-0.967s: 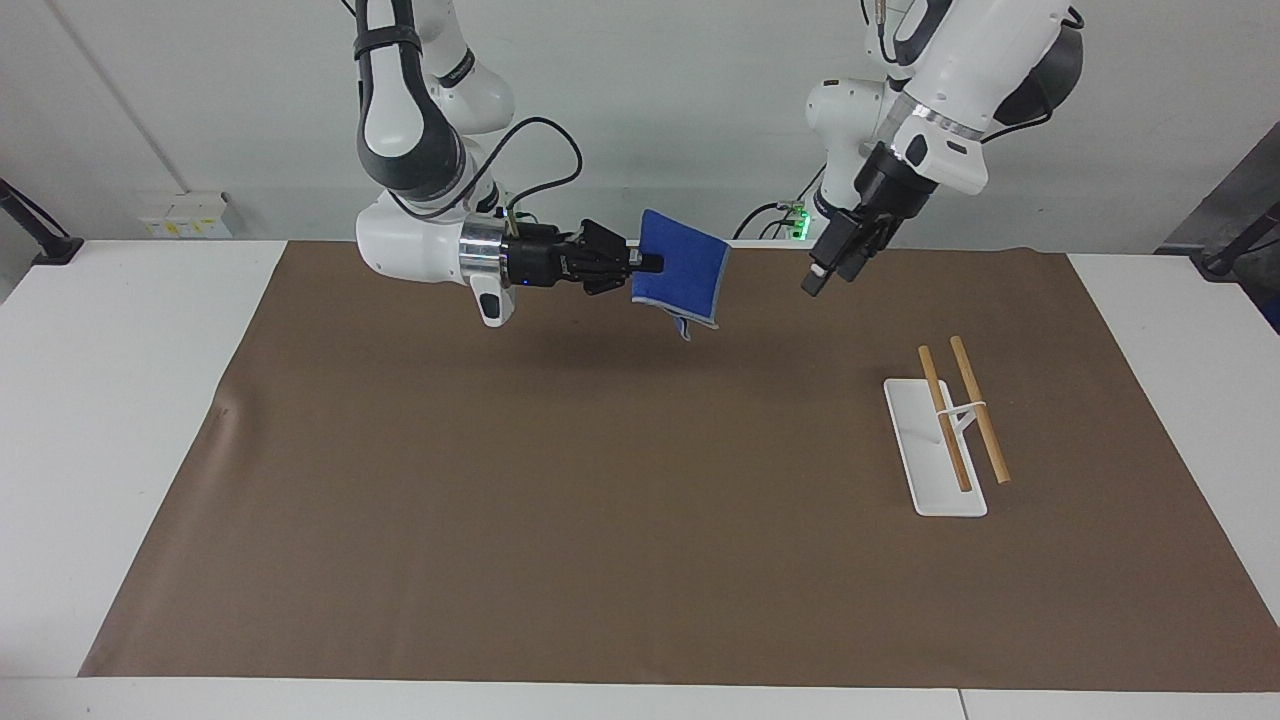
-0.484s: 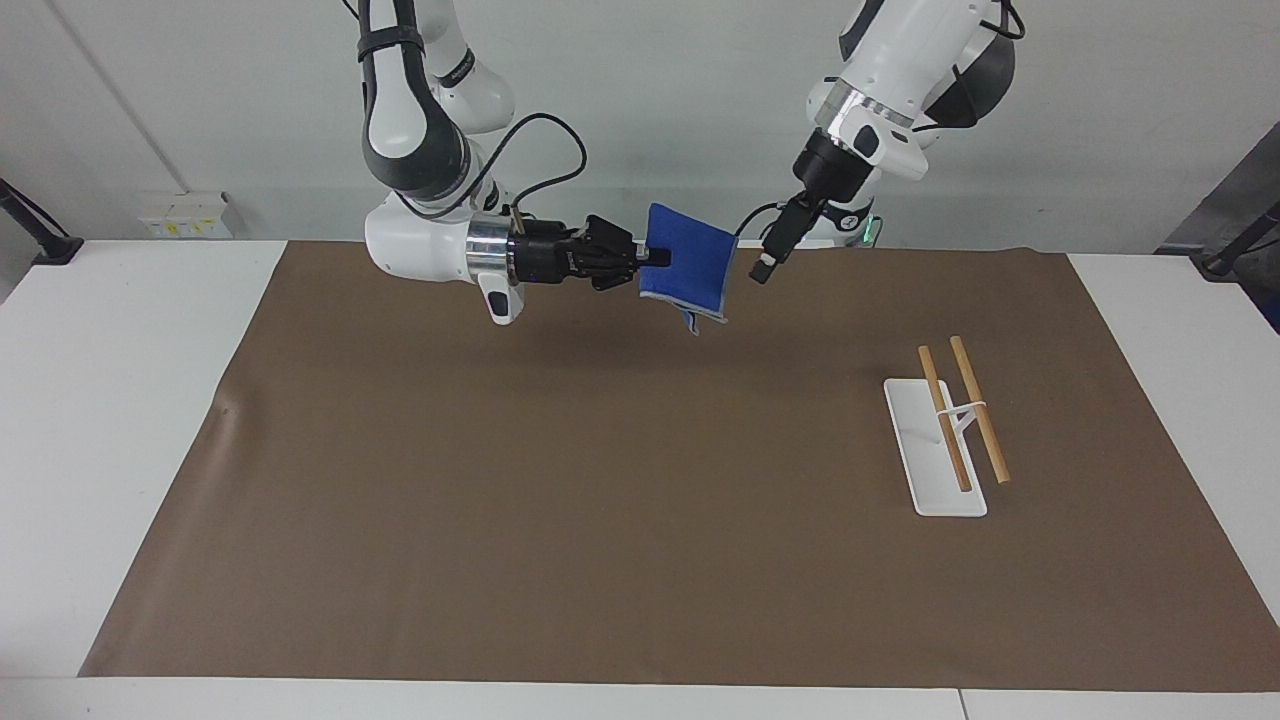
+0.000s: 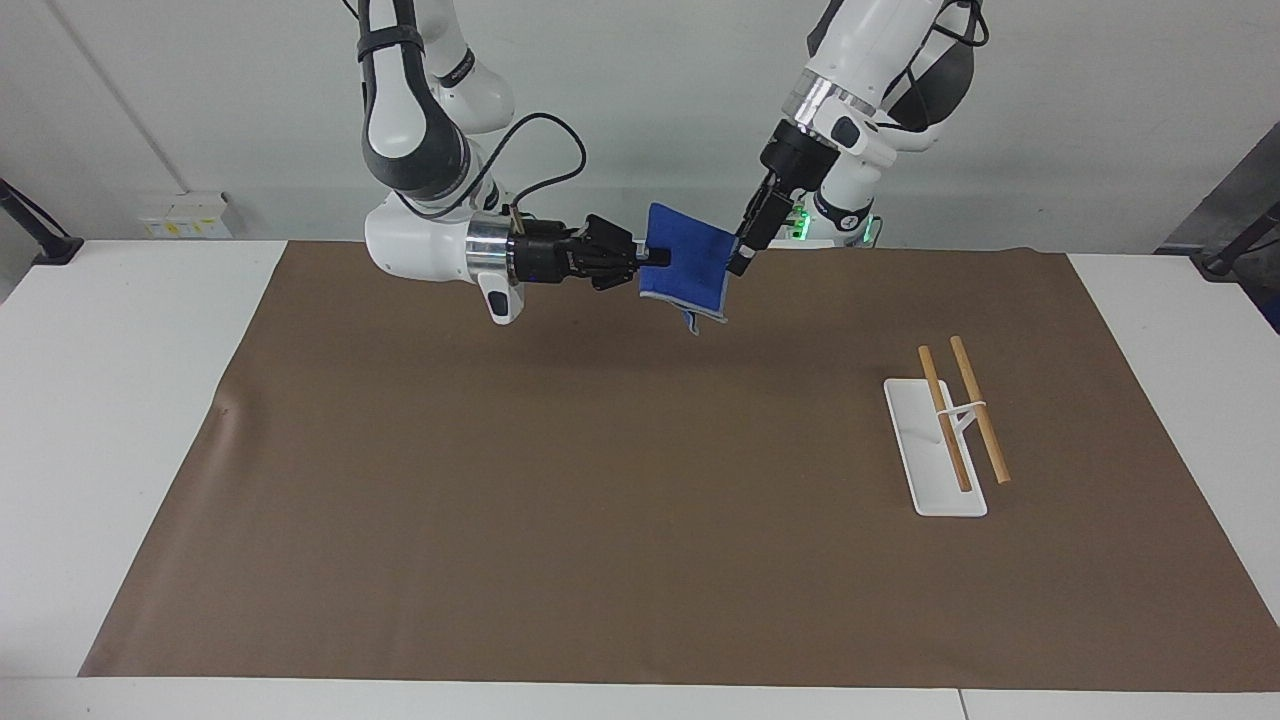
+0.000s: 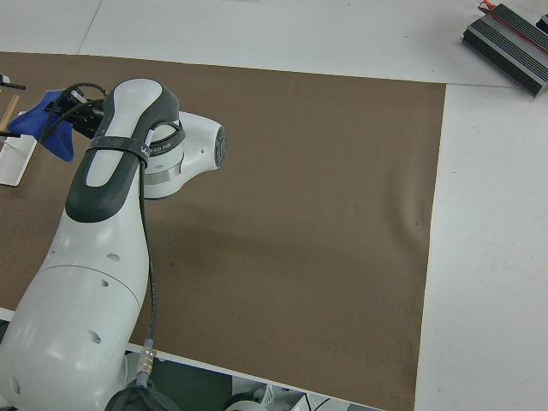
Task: Right arm passes towel to left arm to hang
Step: 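Hold the towel out with the right gripper while the left gripper grasps it, then open the right gripper and withdraw while the left gripper pulls the towel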
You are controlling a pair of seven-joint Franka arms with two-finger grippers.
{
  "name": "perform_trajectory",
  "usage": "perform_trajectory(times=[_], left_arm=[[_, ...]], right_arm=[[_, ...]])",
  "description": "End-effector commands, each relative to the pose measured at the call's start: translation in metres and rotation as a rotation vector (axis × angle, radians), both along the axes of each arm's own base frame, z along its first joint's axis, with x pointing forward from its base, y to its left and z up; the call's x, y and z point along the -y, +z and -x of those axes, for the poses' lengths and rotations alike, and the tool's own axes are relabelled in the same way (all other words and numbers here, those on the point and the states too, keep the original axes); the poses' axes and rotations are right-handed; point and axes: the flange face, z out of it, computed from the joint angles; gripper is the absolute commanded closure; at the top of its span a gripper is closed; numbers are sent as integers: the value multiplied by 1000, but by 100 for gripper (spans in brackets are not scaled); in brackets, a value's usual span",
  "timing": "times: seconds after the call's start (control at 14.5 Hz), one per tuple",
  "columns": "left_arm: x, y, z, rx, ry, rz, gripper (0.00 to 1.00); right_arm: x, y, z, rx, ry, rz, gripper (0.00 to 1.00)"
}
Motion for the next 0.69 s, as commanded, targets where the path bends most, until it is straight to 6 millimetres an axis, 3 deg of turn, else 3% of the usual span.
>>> perform_trajectory(times=[0.0,0.28,0.35,0.41,0.62], left_arm=[[0,-3,13,21,33,44,0],[5,-11,14,81,50,72,0],[3,-11,13,81,53,72,5],[1,-11,12,80,57,71,14],[-1,-10,8,72,65,71,60]], right_arm=[[2,3,6,16,-26,-19,100],[2,3,6,16,-26,-19,100],[2,3,6,16,-26,-19,100],[2,3,6,16,-27,-18,100],[3,3,6,14,-29,-17,100]])
